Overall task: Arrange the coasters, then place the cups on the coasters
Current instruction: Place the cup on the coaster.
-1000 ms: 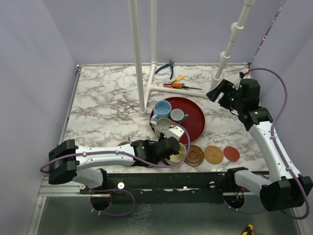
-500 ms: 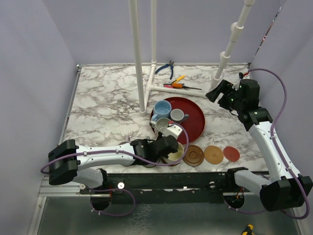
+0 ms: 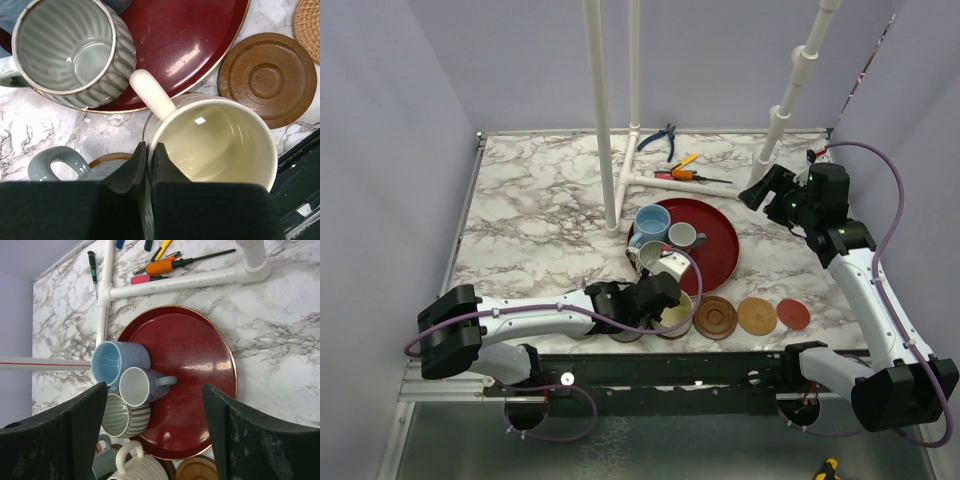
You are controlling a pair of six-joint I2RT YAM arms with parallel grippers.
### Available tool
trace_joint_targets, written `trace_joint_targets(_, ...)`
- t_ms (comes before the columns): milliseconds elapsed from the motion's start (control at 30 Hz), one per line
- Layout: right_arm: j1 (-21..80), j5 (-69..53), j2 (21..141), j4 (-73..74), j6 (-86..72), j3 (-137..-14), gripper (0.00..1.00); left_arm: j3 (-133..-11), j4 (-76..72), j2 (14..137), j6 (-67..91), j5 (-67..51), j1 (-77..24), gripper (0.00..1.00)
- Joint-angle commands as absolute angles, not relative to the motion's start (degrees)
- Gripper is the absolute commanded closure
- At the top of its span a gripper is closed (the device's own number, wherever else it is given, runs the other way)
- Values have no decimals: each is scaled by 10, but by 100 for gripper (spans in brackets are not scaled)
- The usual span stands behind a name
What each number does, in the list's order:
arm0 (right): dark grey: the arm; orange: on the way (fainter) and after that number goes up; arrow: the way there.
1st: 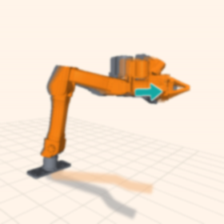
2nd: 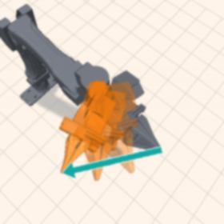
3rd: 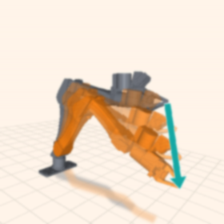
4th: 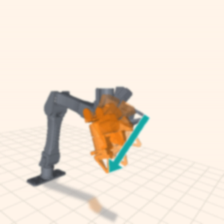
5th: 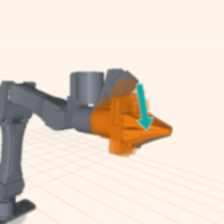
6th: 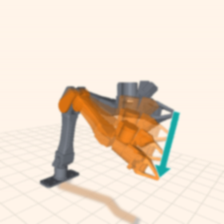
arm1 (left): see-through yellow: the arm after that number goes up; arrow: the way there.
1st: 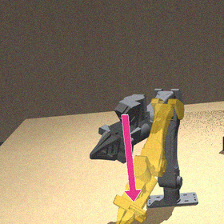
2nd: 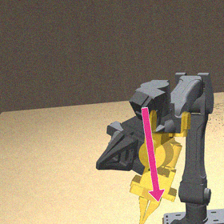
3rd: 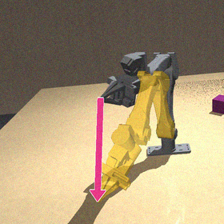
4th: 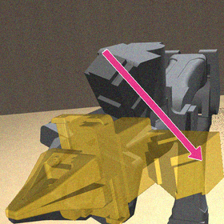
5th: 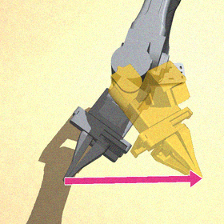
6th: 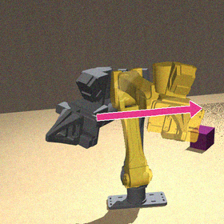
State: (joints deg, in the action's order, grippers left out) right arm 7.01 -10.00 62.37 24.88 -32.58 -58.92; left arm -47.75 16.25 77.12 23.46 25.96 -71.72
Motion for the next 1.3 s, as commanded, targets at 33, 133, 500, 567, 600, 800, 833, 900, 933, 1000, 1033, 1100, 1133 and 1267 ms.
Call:
trace_joint_targets(33,65,-117,627,236,-330,-579,20,-483,108,755,234,243,-712,100)
trace_joint_targets(133,65,-117,628,236,-330,-579,20,-483,105,757,235,240,-711,100)
trace_joint_targets(500,64,-122,633,235,-330,-579,20,-482,104,764,232,235,-709,100)
trace_joint_targets(567,64,-124,632,235,-330,-579,20,-481,104,764,232,232,-708,100)
trace_joint_targets(600,64,-124,633,235,-330,-578,20,-480,104,765,232,230,-707,100)
trace_joint_targets(800,64,-125,633,234,-330,-577,20,-478,103,767,230,226,-707,100)
trace_joint_targets(833,64,-124,633,234,-330,-577,20,-478,103,768,229,227,-707,100)
trace_joint_targets(900,64,-125,633,234,-330,-577,20,-478,103,769,227,228,-706,100)
trace_joint_targets(933,64,-126,633,234,-330,-577,20,-477,104,770,227,228,-705,100)
trace_joint_targets(1000,64,-126,632,234,-330,-577,20,-478,103,771,227,228,-705,100)
trace_joint_targets(1033,64,-126,632,234,-330,-576,20,-478,104,771,226,228,-706,100)
trace_joint_targets(1100,64,-127,631,234,-330,-576,20,-478,104,772,224,229,-705,100)
trace_joint_targets(1133,64,-127,632,234,-330,-575,20,-478,103,772,224,229,-705,100)
trace_joint_targets(1267,64,-128,632,233,-330,-574,20,-477,103,772,224,229,-705,100)
